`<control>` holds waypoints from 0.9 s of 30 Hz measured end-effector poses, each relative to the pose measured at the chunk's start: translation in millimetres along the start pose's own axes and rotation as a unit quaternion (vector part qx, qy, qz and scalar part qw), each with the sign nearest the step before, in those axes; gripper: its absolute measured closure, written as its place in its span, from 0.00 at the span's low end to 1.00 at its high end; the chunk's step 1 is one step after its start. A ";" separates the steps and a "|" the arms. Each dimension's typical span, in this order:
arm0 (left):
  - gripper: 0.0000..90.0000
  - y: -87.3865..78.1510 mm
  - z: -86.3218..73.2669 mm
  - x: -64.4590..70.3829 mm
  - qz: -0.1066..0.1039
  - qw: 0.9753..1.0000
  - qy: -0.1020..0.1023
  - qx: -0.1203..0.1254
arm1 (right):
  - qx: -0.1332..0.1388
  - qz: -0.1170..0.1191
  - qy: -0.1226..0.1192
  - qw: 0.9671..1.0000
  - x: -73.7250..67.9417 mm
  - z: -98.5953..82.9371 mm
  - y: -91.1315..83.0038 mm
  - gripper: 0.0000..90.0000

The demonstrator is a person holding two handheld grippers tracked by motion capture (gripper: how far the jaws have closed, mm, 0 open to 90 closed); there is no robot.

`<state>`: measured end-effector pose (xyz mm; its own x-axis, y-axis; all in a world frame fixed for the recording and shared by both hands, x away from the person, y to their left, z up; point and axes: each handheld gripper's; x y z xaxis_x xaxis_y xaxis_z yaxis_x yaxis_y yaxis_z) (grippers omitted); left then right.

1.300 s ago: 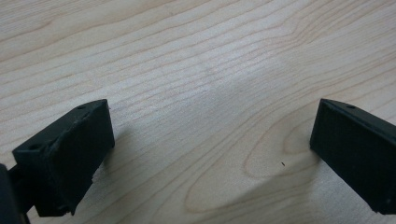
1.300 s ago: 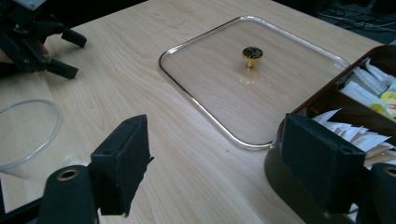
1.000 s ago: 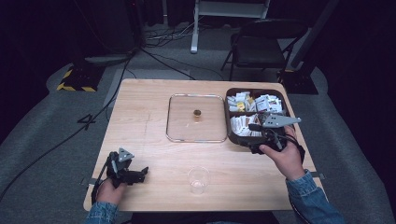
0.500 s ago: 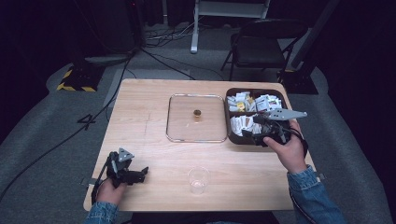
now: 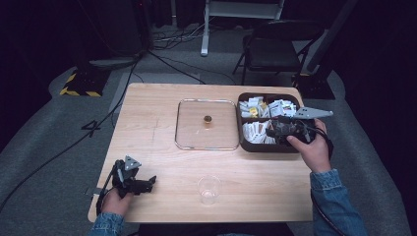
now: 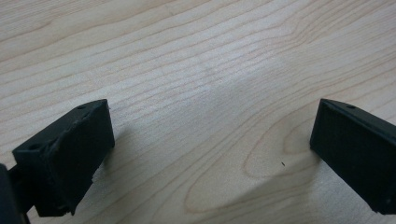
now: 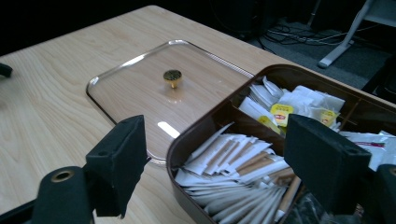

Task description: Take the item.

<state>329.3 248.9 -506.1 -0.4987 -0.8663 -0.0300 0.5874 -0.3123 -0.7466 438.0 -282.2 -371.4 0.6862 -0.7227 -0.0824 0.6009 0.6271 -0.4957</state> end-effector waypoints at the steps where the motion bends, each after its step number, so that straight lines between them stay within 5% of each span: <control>1: 0.00 0.0 0.0 0.0 0.000 1.000 0.000 0.000 | -0.004 -0.002 -0.006 1.000 2.4 -0.9 0.0 0.24; 15: 0.00 0.0 0.0 0.0 0.000 1.000 0.000 0.000 | 0.007 -0.038 0.000 0.999 39.6 -18.3 2.9 0.18; 27: 0.00 0.0 0.0 0.0 0.000 1.000 0.000 0.000 | -0.018 -0.050 0.015 0.998 63.8 -38.6 15.2 0.21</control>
<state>329.3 248.9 -506.1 -0.4986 -0.8663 -0.0299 0.5873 -0.3122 -0.7468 475.0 -330.0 -417.6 0.6115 -0.7892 -0.0561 0.6495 0.5412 -0.5341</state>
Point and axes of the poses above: each handheld gripper's, and its own axes: y roughly forward along the jaws, z roughly out of its top, x roughly to its right, and after that the axes turned 5 degrees about y, right-handed
